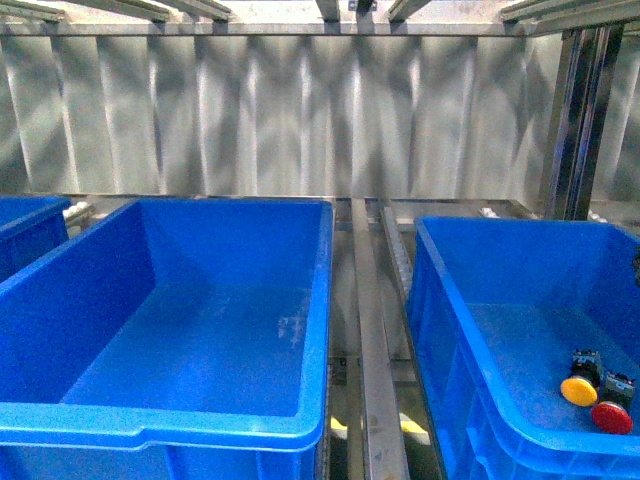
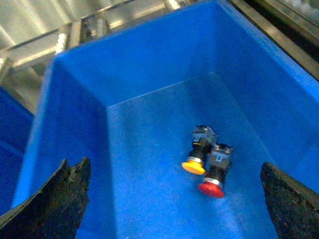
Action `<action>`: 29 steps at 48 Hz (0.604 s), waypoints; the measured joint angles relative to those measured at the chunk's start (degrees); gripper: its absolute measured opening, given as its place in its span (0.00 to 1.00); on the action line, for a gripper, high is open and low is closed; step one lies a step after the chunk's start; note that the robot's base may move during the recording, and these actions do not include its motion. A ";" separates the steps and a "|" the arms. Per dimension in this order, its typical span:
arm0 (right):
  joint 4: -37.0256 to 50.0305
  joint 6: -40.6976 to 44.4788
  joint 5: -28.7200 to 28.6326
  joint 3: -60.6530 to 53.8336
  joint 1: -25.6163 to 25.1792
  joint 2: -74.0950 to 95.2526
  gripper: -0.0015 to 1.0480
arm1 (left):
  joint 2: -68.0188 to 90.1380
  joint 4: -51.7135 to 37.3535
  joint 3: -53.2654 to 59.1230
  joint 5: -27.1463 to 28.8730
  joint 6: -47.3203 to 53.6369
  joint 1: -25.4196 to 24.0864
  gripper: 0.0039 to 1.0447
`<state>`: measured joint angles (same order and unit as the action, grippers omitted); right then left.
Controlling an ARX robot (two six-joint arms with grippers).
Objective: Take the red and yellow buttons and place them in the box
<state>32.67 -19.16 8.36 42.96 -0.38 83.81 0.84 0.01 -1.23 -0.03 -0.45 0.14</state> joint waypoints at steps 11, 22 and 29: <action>-1.36 -1.64 2.95 -6.43 3.13 -10.32 0.94 | 0.00 0.00 0.00 0.02 0.00 0.00 0.93; -2.75 -4.83 3.65 -10.05 4.26 -16.98 0.94 | 0.00 0.00 0.00 0.02 0.00 0.00 0.93; -3.74 5.62 -3.34 -16.22 4.63 -27.30 0.77 | 0.00 0.00 0.00 0.02 0.00 0.00 0.93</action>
<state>28.93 -13.54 5.02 26.74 4.25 56.51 0.84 0.01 -1.23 -0.01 -0.45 0.14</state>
